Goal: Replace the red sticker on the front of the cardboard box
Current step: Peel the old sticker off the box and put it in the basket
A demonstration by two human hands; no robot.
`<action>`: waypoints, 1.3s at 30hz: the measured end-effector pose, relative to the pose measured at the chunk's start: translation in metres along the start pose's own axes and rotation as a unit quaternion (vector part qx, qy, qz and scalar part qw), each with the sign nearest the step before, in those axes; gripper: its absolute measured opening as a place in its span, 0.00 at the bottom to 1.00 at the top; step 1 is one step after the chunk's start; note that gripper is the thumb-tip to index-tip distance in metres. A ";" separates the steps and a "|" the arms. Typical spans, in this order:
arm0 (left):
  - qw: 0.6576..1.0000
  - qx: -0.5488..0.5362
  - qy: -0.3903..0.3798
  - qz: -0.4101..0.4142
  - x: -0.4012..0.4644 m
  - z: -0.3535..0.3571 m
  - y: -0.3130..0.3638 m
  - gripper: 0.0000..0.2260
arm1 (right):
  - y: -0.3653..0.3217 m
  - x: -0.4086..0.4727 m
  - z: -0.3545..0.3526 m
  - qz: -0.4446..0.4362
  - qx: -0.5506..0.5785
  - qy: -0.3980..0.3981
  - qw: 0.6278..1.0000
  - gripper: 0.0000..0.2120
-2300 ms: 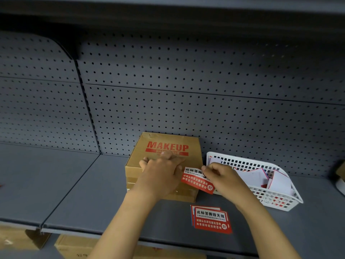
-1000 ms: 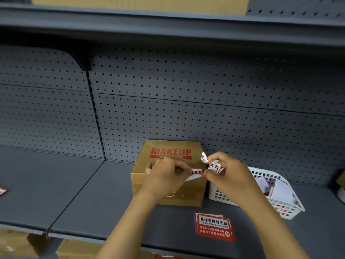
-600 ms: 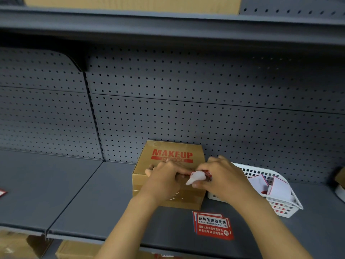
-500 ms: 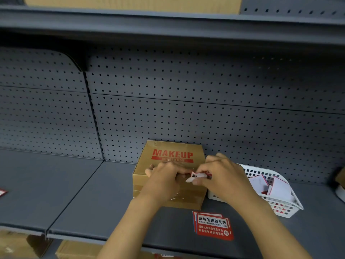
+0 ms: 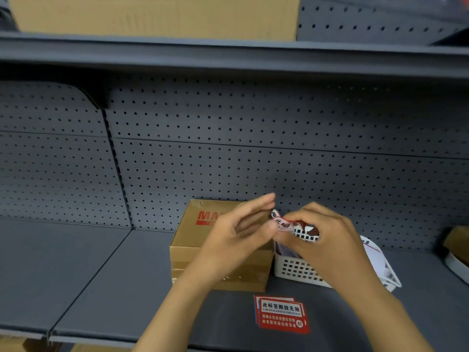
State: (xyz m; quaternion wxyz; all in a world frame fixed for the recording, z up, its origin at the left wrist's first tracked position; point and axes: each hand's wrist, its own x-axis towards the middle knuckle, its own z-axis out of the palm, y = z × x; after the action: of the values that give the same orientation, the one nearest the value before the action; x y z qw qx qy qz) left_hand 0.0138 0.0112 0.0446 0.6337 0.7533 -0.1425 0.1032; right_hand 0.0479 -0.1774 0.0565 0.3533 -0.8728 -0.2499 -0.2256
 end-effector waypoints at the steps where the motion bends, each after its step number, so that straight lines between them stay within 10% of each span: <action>1: 0.999 0.025 -0.002 0.023 0.002 0.004 0.000 0.22 | 0.000 -0.001 -0.004 0.003 0.000 -0.003 1.000 0.16; 6: 0.982 0.166 0.040 0.081 0.014 0.021 0.008 0.15 | 0.004 -0.009 -0.031 0.066 -0.004 -0.021 0.998 0.08; 14: 0.978 0.147 0.144 0.041 0.027 0.047 0.013 0.04 | 0.018 -0.023 -0.071 0.211 0.226 -0.072 0.948 0.31; 19: 0.991 0.043 0.124 -0.032 0.034 0.062 0.001 0.05 | 0.028 -0.027 -0.077 0.217 0.312 -0.034 0.925 0.14; 32: 0.985 -0.145 0.022 -0.095 0.043 0.100 -0.007 0.07 | 0.059 -0.021 -0.057 0.134 0.186 0.044 0.972 0.12; 39: 0.993 -0.042 -0.027 -0.106 0.058 0.105 -0.021 0.15 | 0.084 -0.013 -0.057 0.196 0.169 0.051 0.965 0.06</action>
State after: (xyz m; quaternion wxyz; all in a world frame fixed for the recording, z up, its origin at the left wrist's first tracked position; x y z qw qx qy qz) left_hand 0.0733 -0.0936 0.0261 0.6681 0.7393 -0.0832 0.0097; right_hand 0.0756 -0.2755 0.0438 0.5455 -0.8195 -0.0901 -0.1507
